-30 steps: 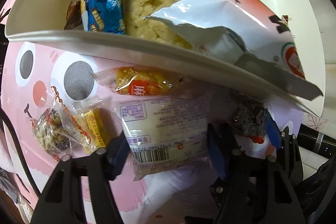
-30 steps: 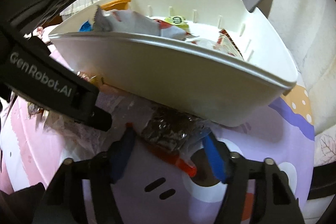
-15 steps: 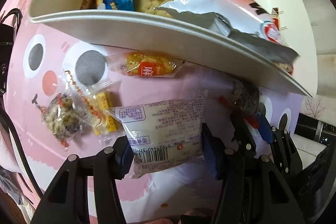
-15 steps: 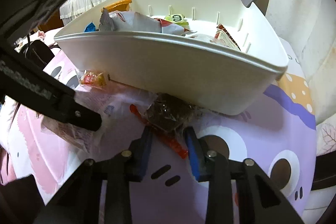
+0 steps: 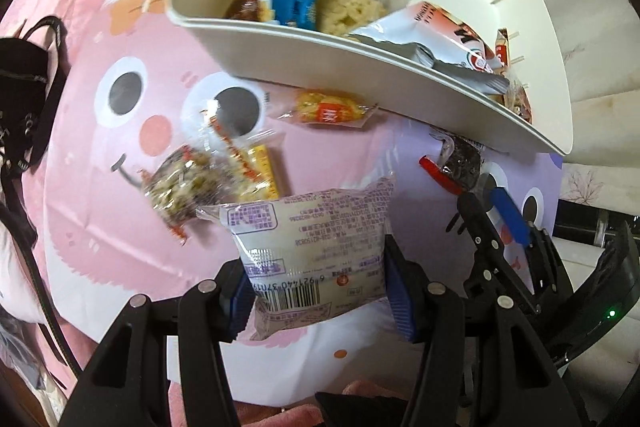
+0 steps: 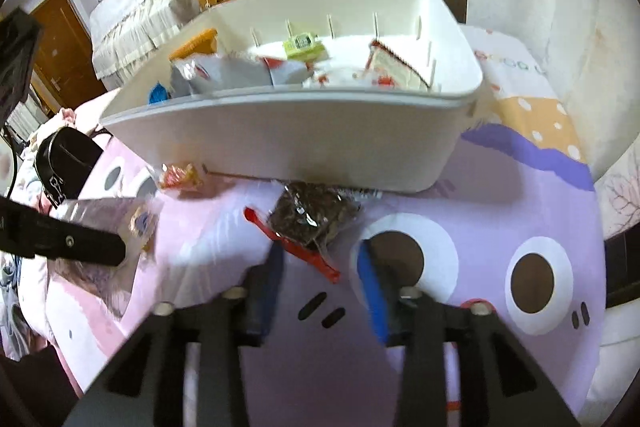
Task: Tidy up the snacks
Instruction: 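Carry both packs into the white tray and open both tools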
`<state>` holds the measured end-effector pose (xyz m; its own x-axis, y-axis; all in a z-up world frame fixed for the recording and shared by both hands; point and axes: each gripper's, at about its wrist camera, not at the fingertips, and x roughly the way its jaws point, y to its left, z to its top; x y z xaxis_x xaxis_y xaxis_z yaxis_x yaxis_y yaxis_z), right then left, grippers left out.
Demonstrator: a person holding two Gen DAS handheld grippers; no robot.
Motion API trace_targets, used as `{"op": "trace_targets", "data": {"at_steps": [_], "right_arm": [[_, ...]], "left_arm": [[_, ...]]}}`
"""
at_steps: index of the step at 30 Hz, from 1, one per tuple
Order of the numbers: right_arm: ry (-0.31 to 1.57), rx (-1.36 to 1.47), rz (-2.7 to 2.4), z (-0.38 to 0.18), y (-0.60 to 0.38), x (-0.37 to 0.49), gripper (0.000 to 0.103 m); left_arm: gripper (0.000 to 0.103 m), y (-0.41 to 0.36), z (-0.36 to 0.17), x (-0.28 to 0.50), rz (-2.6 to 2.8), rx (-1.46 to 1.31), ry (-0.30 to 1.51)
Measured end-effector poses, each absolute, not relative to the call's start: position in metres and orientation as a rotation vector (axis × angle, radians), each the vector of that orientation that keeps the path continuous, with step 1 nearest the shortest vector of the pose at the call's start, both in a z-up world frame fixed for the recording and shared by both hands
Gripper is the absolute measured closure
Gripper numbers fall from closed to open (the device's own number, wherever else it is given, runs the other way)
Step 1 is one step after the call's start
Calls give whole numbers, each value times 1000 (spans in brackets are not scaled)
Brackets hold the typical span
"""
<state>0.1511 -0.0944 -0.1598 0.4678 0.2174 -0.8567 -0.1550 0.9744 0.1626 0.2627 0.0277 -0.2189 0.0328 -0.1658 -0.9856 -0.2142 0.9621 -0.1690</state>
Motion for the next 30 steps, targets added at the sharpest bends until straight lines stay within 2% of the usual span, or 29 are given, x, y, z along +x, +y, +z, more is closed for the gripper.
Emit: {"op": "trace_targets", "data": {"at_steps": [6, 13, 16, 26, 30], "right_arm": [[1041, 74, 201, -153, -90, 161, 39], [1091, 105, 136, -169, -80, 185, 38], [1109, 132, 96, -171, -80, 193, 33], [1155, 81, 45, -180, -74, 208, 33], [1176, 46, 52, -181, -70, 208, 37]], "left_arm": [[48, 48, -211, 259, 69, -339, 1528], [48, 65, -200, 247, 121, -360, 1501], [48, 71, -197, 244, 145, -379, 1496], [48, 81, -187, 253, 185, -394, 1471], [48, 83, -181, 260, 188, -391, 1453]]}}
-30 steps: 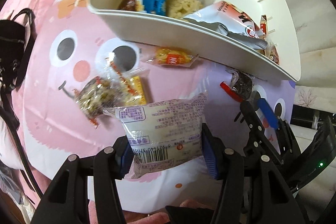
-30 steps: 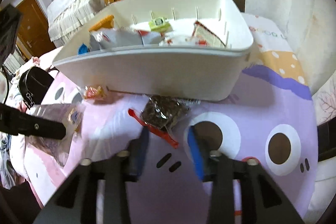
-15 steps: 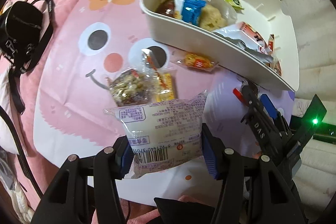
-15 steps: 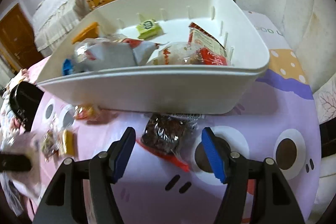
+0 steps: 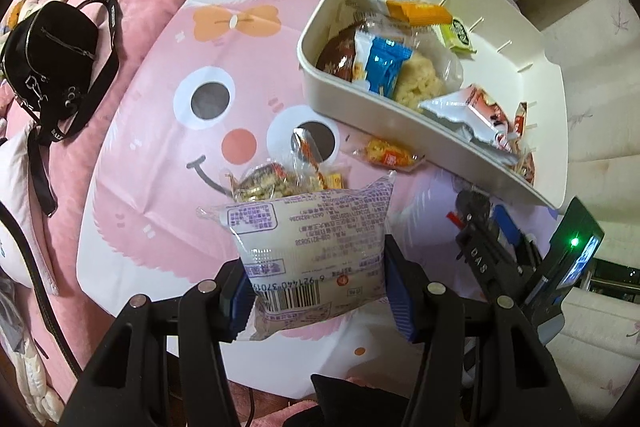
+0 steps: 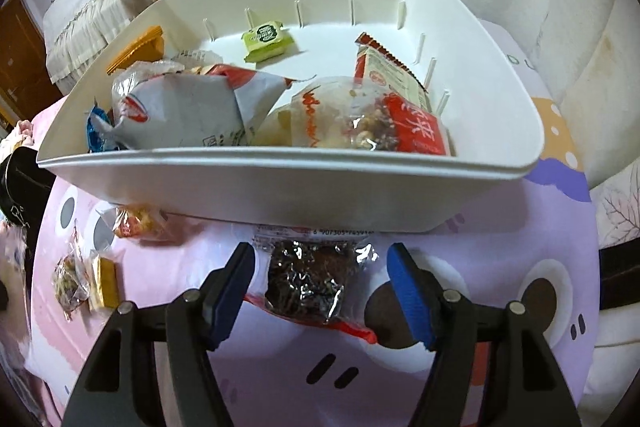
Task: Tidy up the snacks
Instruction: 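Carry both packs into the white tray and open both tools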
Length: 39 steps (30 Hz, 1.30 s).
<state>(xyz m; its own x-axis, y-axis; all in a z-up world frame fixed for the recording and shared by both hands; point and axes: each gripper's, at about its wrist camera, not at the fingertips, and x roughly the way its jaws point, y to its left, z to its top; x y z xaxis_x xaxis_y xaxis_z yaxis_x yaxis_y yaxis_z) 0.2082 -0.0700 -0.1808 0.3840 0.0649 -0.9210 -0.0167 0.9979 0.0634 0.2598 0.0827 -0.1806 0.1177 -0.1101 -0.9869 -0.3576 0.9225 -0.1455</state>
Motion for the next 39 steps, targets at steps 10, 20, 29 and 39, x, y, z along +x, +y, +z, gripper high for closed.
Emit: {"op": "trace_targets", "data": {"at_steps": [10, 20, 29, 39], "right_arm": [[1227, 92, 109, -178, -76, 202, 56], [1295, 171, 149, -173, -84, 175, 58], [1264, 209, 261, -134, -81, 157, 58], [1091, 126, 310, -67, -75, 176, 58]], "left_arm": [[48, 84, -158, 272, 179, -383, 1388], [48, 85, -137, 284, 156, -389, 1320], [48, 90, -122, 304, 127, -382, 1232], [47, 93, -121, 337, 73, -368, 1198]]}}
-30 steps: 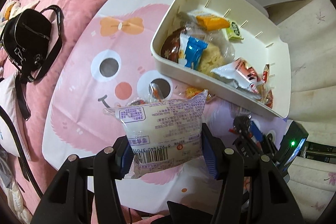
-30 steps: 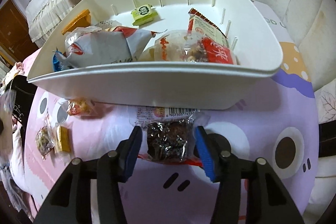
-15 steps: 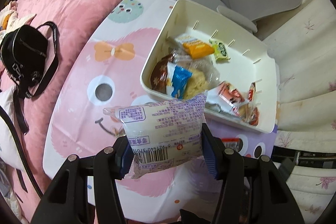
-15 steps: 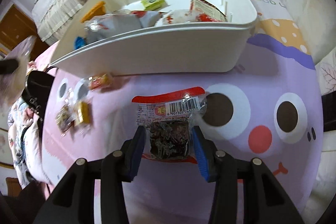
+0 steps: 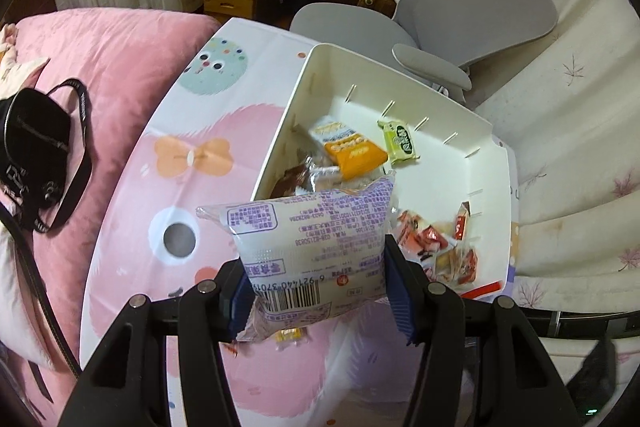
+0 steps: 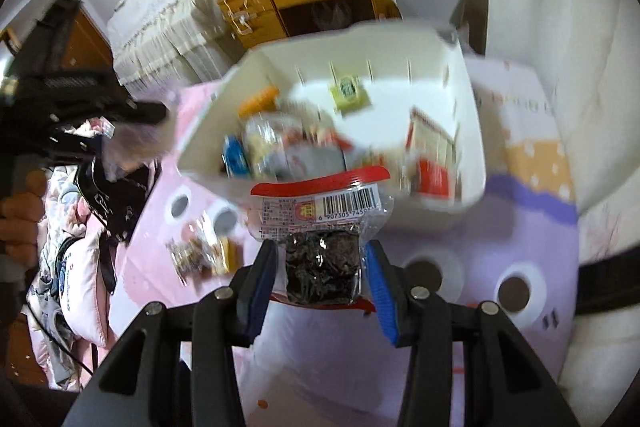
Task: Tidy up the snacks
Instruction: 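Carry both packs into the white tray and open both tools, then withdraw both tools from the tray toward the nut bag and yellow pack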
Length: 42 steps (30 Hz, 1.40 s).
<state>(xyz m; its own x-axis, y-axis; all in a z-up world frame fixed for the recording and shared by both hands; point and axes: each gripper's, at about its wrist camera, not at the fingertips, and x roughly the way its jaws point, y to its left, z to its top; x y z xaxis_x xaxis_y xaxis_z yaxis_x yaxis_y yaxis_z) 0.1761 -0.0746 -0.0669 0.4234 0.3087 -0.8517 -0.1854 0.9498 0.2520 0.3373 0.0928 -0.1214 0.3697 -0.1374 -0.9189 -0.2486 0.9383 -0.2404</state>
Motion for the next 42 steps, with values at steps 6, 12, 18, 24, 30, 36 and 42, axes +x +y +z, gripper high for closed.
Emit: {"op": "trace_targets", "data": {"at_steps": [6, 12, 18, 24, 30, 36, 42], "right_arm": [[984, 87, 292, -35, -77, 205, 58], [902, 72, 259, -24, -81, 238, 58], [879, 122, 231, -32, -88, 267, 64], [941, 197, 211, -47, -93, 272, 62], [981, 249, 208, -56, -92, 267, 59], [1024, 268, 212, -60, -83, 254, 58], [1050, 247, 221, -64, -67, 236, 54]], "left_arm": [[47, 87, -124, 356, 26, -378, 1203], [47, 73, -119, 371, -14, -351, 1192], [42, 66, -117, 376, -42, -346, 1190], [35, 73, -115, 367, -41, -347, 1184], [34, 93, -120, 348, -14, -353, 1181], [34, 116, -129, 318, -9, -366, 1183], [34, 128, -139, 293, -38, -328, 1180]]}}
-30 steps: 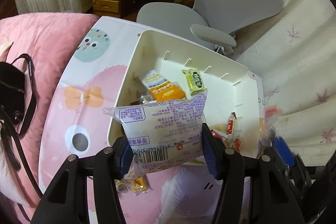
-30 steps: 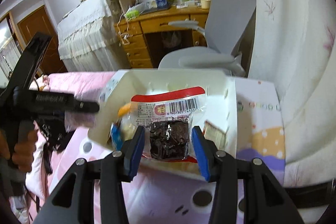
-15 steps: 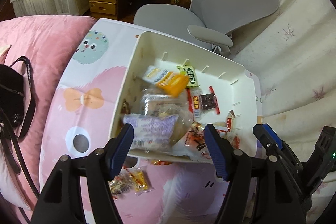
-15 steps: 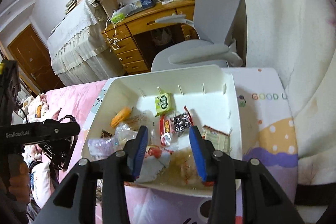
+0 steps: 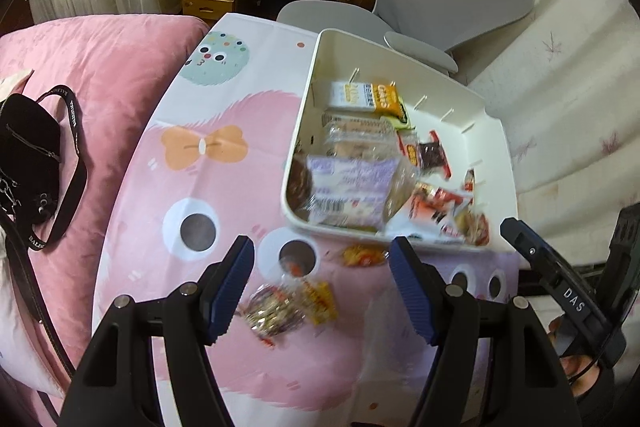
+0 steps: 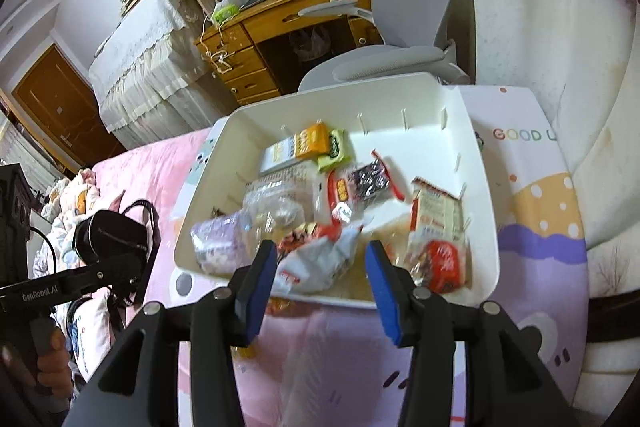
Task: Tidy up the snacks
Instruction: 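Withdraw both tools from the tray toward the nut bag and yellow pack, then grasp the clear nut bag with the left tool while the right tool grasps a small yellow pack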
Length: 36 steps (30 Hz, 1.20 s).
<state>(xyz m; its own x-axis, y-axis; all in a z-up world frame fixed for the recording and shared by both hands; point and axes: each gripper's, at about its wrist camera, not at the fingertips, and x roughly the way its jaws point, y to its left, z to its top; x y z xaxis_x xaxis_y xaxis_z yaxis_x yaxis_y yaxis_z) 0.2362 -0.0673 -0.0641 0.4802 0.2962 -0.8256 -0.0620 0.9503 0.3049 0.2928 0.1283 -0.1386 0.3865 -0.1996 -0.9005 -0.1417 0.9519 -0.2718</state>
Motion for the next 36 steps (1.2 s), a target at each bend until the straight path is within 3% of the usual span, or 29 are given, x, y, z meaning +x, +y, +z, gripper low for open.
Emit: {"op": "trace_targets", "data": {"at_steps": [18, 36], "right_arm": [[1042, 139, 157, -78, 3, 165, 43], [1062, 57, 23, -128, 63, 119, 38]], "left_arm": [[34, 138, -188, 273, -293, -97, 1322], [30, 126, -253, 273, -564, 103, 1403]]}}
